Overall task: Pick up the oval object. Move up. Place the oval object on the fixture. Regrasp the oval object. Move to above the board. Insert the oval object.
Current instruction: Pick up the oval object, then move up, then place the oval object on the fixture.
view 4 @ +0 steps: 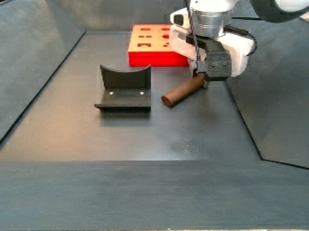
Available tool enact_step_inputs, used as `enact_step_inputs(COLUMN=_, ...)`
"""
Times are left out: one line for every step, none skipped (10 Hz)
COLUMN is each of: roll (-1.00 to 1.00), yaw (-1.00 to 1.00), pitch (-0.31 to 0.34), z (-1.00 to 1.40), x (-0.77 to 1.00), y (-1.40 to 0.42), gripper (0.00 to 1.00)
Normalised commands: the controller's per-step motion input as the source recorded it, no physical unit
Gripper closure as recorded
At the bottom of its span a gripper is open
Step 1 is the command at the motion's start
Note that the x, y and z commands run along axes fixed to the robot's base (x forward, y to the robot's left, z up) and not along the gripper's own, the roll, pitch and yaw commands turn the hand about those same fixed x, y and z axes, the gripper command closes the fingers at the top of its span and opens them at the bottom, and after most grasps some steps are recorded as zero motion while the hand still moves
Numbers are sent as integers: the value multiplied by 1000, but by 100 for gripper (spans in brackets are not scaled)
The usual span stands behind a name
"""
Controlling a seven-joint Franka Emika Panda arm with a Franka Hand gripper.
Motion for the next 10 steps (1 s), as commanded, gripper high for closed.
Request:
enact_step_inputs(roll=0, yaw=0, pitch=0, z=0, x=0, y=0, gripper=100)
enact_step_inputs(roll=0, yaw=0, pitch=0, z=833, x=0, y=0, gripper=100)
enact_step_inputs(roll=1, yaw=-42, pitch=6, z=818, x=-5, y=37, gripper=100)
enact_step_inputs(roll=-20, yaw=-34, pitch=41, z=693, x=-24, y=21, gripper=100)
enact_step_inputs(roll=-42, yaw=-24, pitch=54, z=577, x=-12, y=12, gripper=100)
enact_step_inputs(roll=-58, yaw=-16, pitch=63, z=494, x=-10, y=7, gripper=100)
enact_step_inputs(roll=-90, yaw=-3, pitch=58, z=325, x=-13, y=0, gripper=100)
enact_step_inputs(roll=0, yaw=0, pitch=0, z=1000, x=0, y=0, gripper=100)
enact_step_inputs(roll=-19, yaw=-6, pitch=-12, z=1000, x=5, y=2, gripper=100)
enact_step_inputs(roll=-33, yaw=-2, pitch=11, z=1000, x=-8, y=-2, gripper=100)
